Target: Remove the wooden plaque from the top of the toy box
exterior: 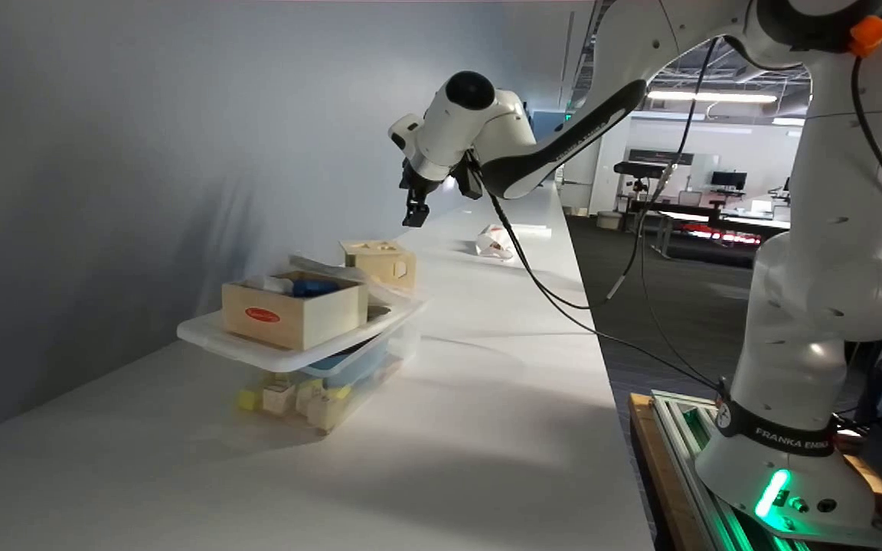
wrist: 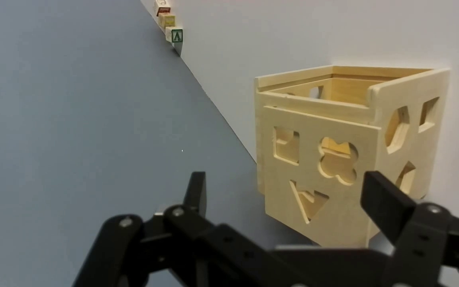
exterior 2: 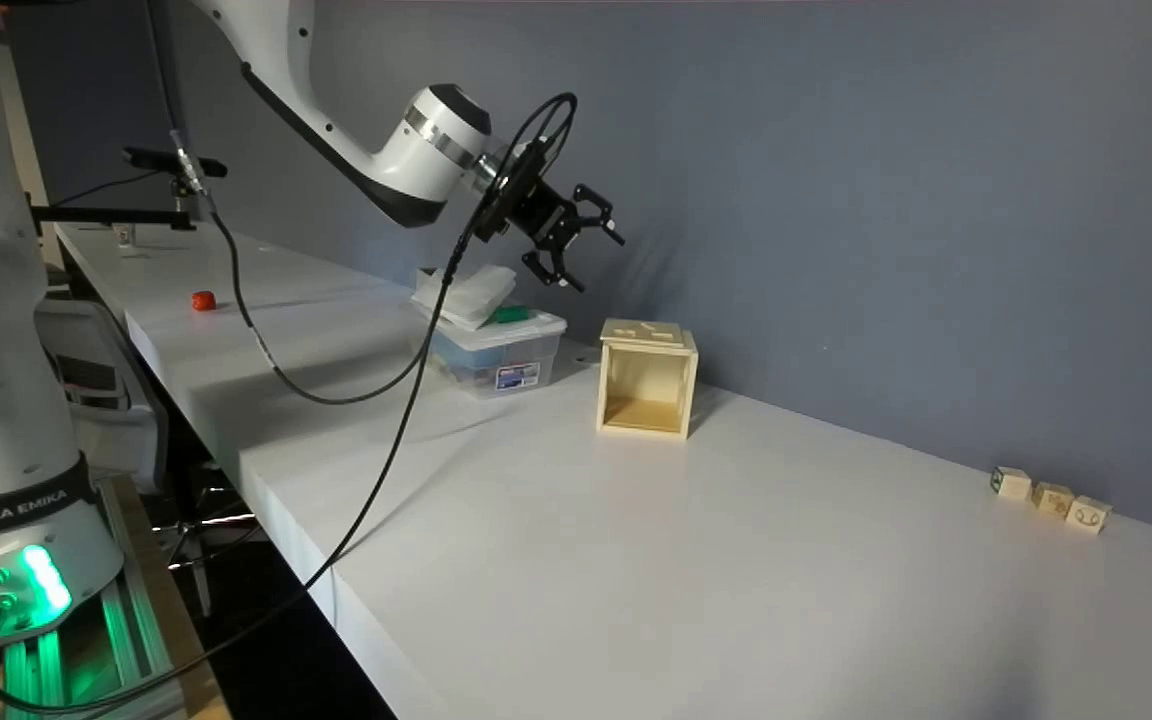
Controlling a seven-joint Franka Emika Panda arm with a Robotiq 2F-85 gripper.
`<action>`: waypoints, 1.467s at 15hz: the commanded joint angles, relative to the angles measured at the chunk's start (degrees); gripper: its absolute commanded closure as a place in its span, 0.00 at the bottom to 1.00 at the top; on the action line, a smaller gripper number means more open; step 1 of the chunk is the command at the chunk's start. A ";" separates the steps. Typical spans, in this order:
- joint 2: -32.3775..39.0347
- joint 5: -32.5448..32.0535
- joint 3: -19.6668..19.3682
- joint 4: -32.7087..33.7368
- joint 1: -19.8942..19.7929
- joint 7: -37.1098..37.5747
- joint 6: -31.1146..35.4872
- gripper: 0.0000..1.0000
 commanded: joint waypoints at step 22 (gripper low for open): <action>9.55 -21.38 -0.13 1.47 2.04 31.70 -5.51 0.49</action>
